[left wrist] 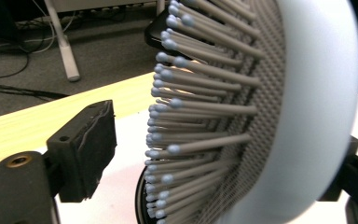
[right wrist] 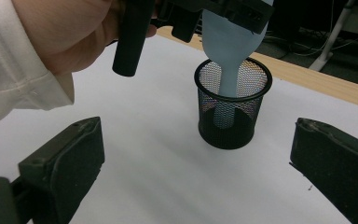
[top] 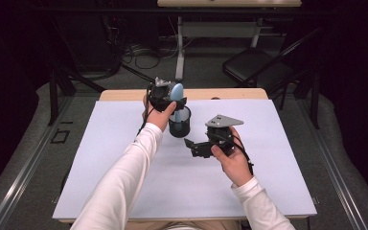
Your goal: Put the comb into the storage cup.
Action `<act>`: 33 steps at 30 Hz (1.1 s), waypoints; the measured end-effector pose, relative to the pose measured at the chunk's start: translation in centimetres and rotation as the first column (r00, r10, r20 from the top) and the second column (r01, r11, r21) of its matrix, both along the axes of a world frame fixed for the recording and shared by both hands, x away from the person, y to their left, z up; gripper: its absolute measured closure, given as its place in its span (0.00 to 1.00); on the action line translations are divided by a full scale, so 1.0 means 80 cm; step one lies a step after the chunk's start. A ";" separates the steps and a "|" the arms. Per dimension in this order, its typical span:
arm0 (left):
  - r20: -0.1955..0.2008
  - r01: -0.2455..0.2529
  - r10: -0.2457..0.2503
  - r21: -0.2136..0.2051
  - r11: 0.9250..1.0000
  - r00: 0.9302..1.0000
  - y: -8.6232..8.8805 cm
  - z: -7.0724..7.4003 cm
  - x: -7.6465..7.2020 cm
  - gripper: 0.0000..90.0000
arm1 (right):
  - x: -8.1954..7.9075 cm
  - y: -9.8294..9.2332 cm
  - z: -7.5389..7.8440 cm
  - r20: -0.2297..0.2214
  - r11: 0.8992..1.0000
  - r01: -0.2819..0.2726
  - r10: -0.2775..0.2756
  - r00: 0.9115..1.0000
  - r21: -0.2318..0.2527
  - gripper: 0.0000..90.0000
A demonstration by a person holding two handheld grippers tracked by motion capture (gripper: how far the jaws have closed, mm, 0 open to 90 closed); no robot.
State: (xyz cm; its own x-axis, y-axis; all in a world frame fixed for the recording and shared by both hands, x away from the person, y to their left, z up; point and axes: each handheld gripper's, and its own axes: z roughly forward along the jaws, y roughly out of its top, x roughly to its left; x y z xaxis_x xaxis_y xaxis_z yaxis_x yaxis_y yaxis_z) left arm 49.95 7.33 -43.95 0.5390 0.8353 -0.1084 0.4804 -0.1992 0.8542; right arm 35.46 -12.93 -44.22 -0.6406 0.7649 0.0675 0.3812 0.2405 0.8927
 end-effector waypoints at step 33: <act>-0.007 -0.012 0.012 0.021 1.000 1.000 -0.001 -0.001 -0.001 0.01 | -0.001 0.001 0.000 0.000 1.000 -0.001 0.001 1.000 -0.002 0.03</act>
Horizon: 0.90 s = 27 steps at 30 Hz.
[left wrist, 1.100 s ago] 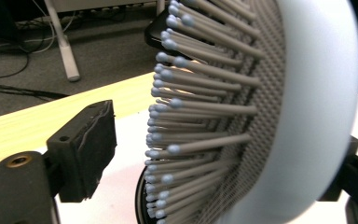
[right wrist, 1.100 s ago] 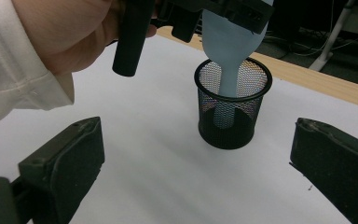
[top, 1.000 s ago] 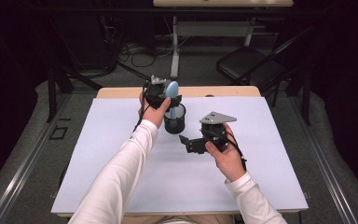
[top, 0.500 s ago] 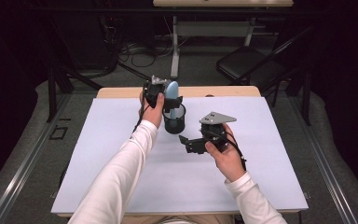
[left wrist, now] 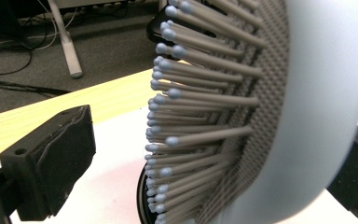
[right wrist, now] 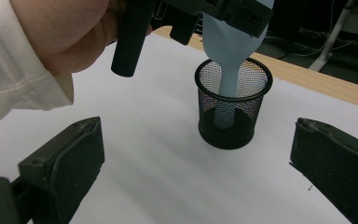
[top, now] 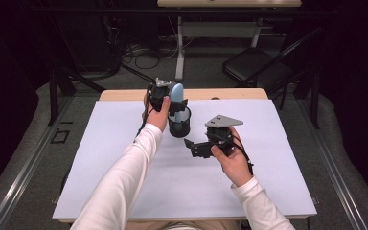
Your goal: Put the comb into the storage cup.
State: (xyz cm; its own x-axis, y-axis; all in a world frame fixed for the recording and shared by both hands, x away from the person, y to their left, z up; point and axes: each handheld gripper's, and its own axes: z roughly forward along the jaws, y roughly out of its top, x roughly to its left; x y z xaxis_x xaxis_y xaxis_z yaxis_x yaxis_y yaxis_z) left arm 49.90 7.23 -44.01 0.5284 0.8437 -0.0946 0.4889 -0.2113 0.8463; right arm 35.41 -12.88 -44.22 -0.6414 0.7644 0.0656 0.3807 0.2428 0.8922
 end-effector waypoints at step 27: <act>-0.005 0.001 -0.001 -0.005 1.000 1.000 0.001 0.002 0.000 0.01 | 0.000 0.001 0.000 -0.005 1.000 0.000 0.000 1.000 -0.001 0.03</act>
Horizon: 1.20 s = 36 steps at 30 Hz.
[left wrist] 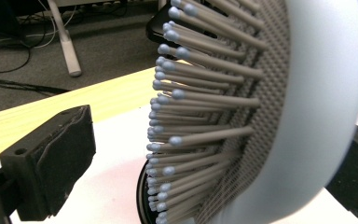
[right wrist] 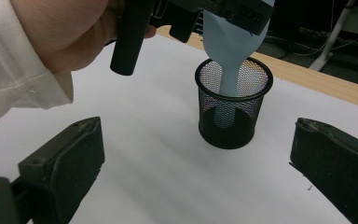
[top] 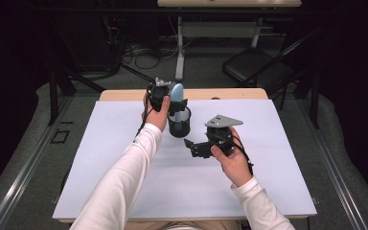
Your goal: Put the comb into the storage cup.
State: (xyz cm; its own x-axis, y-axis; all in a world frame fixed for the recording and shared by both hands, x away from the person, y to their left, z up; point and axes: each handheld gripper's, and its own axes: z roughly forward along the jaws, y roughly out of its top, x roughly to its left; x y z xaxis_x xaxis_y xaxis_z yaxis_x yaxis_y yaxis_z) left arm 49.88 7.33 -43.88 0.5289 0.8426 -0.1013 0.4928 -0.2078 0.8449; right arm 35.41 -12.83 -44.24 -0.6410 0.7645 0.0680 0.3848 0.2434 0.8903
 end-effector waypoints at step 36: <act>0.046 0.046 -0.047 0.014 0.999 0.998 -0.004 0.034 -0.006 0.01 | 0.000 0.001 0.000 0.004 1.000 0.001 -0.001 1.000 0.001 0.03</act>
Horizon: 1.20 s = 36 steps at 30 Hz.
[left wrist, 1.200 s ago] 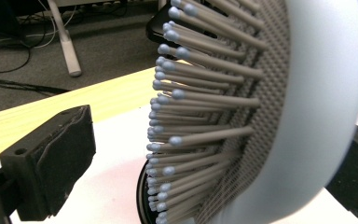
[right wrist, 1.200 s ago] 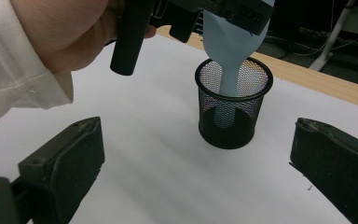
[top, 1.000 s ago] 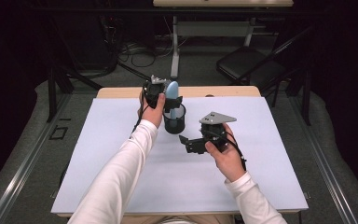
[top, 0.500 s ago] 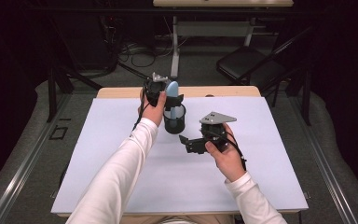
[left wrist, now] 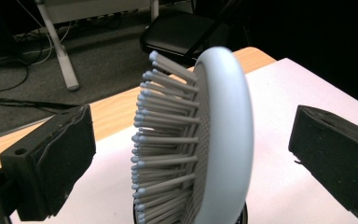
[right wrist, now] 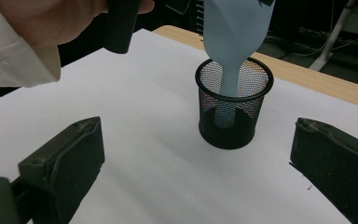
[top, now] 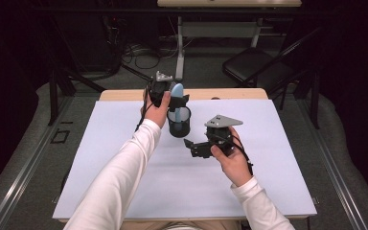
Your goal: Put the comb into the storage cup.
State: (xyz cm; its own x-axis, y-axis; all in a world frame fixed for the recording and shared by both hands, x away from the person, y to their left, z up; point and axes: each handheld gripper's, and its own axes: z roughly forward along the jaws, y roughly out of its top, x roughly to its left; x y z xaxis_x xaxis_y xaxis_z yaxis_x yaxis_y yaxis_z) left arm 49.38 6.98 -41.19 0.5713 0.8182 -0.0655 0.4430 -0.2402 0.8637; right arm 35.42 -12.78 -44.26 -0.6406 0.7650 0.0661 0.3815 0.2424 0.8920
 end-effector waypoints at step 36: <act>-0.006 0.072 -0.071 0.037 0.997 0.997 -0.001 0.033 -0.016 0.01 | 0.000 0.000 0.000 -0.002 1.000 0.001 -0.001 1.000 -0.001 0.03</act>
State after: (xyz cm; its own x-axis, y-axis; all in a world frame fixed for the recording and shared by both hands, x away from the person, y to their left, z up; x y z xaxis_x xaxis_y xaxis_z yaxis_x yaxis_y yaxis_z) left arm 48.07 6.89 -38.54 0.6281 0.7772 -0.0386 0.4277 -0.3034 0.8515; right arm 35.41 -12.79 -44.26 -0.6401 0.7654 0.0664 0.3830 0.2429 0.8912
